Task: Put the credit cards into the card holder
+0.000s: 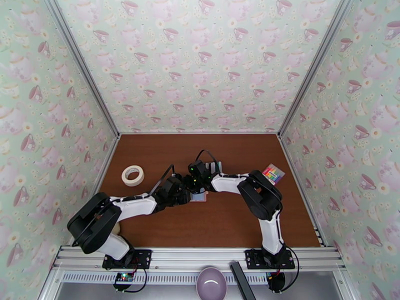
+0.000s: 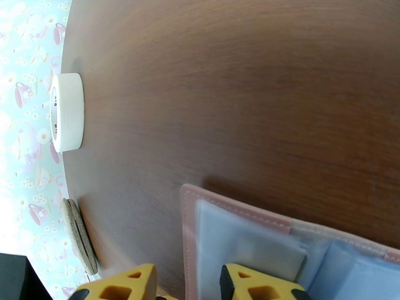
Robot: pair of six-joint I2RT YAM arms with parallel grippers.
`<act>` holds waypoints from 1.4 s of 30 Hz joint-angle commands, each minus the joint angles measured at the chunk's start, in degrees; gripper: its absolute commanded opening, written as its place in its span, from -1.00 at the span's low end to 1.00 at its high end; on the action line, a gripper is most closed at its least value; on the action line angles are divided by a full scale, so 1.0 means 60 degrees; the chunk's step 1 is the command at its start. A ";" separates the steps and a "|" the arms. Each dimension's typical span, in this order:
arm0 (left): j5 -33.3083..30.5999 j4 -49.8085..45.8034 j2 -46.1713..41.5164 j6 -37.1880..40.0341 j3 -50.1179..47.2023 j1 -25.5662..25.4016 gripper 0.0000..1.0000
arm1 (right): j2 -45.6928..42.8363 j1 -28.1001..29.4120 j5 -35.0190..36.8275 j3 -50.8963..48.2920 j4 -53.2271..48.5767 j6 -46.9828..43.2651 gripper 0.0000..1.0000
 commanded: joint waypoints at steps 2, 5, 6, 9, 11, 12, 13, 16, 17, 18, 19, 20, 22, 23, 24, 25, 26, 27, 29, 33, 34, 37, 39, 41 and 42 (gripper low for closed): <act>-0.0121 -0.0300 -0.0222 0.0162 0.0021 0.0055 -0.16 | -0.0691 -0.0091 0.0187 0.0371 -0.0544 -0.0361 -0.19; -0.0111 -0.0531 -0.0564 0.0177 0.0120 0.0035 -0.16 | -0.1141 -0.0175 0.0468 0.0477 -0.1057 -0.0678 -0.18; -0.0104 -0.0590 -0.0679 0.0177 0.0150 0.0016 -0.15 | -0.1281 -0.0198 0.0591 0.0500 -0.1243 -0.0774 -0.18; -0.0132 -0.0914 -0.0944 0.0211 0.0454 0.0022 -0.14 | -0.1691 -0.0329 0.0844 0.0603 -0.1657 -0.1097 -0.12; -0.0155 -0.1182 -0.1040 0.0304 0.0780 0.0023 -0.12 | -0.1942 -0.0445 0.0918 0.0598 -0.1873 -0.1312 -0.05; -0.0168 -0.1288 -0.1068 0.0354 0.0937 0.0022 -0.11 | -0.2098 -0.0535 0.0987 0.0602 -0.2031 -0.1454 -0.03; -0.0176 -0.1407 -0.1066 0.0423 0.1119 0.0038 -0.11 | -0.2232 -0.0619 0.1035 0.0595 -0.2144 -0.1566 -0.01; -0.0169 -0.1746 -0.0890 0.0647 0.1743 0.0089 -0.09 | -0.2680 -0.0996 0.1273 0.0531 -0.2689 -0.2030 0.10; -0.0155 -0.1826 -0.0788 0.0719 0.1943 0.0115 -0.09 | -0.2820 -0.1128 0.1310 0.0512 -0.2831 -0.2166 0.13; -0.0130 -0.1902 -0.0653 0.0799 0.2169 0.0159 -0.09 | -0.2948 -0.1278 0.1358 0.0484 -0.2991 -0.2329 0.17; -0.0069 -0.1949 -0.0494 0.0862 0.2383 0.0209 -0.08 | -0.3090 -0.1421 0.1472 0.0487 -0.3194 -0.2502 0.19; -0.0030 -0.1971 -0.0327 0.0919 0.2589 0.0263 -0.07 | -0.3188 -0.1525 0.1641 0.0514 -0.3436 -0.2657 0.20; 0.0162 -0.2061 0.0191 0.0993 0.3046 0.0386 -0.04 | -0.3370 -0.1734 0.2187 0.0639 -0.3979 -0.3139 0.26; 0.0255 -0.2034 0.0416 0.1017 0.3214 0.0451 -0.02 | -0.3478 -0.1810 0.2478 0.0664 -0.4239 -0.3327 0.30; 0.0358 -0.1992 0.0693 0.1044 0.3439 0.0500 -0.01 | -0.3568 -0.1904 0.2827 0.0705 -0.4456 -0.3526 0.31; 0.0425 -0.2004 0.0944 0.1093 0.3758 0.0541 -0.01 | -0.3699 -0.1992 0.3169 0.0719 -0.4723 -0.3737 0.32; 0.0478 -0.2063 0.1185 0.1149 0.3990 0.0567 -0.01 | -0.3796 -0.2048 0.3448 0.0729 -0.4899 -0.3866 0.32; 0.0525 -0.2143 0.1420 0.1239 0.4235 0.0582 -0.01 | -0.3909 -0.2144 0.3821 0.0714 -0.5086 -0.4048 0.32; 0.0595 -0.2273 0.1815 0.1326 0.4676 0.0616 -0.01 | -0.4080 -0.2285 0.4462 0.0657 -0.5310 -0.4341 0.32; 0.0803 -0.2416 0.2535 0.1446 0.5505 0.0683 -0.02 | -0.4152 -0.2602 0.5147 0.0537 -0.5508 -0.4725 0.31; 0.0871 -0.2420 0.2684 0.1452 0.5666 0.0701 -0.02 | -0.4110 -0.2666 0.5160 0.0544 -0.5520 -0.4798 0.31; 0.1046 -0.2570 0.3182 0.1451 0.6202 0.0744 -0.12 | -0.3947 -0.2891 0.5019 0.0497 -0.5469 -0.4898 0.31; 0.1153 -0.2668 0.3492 0.1451 0.6526 0.0750 -0.16 | -0.3832 -0.3008 0.4878 0.0450 -0.5396 -0.4941 0.31; 0.1235 -0.2784 0.3797 0.1473 0.6775 0.0781 -0.21 | -0.3719 -0.3148 0.4702 0.0378 -0.5286 -0.4951 0.30; 0.1279 -0.2815 0.3943 0.1484 0.6878 0.0771 -0.24 | -0.3663 -0.3212 0.4582 0.0346 -0.5223 -0.4952 0.30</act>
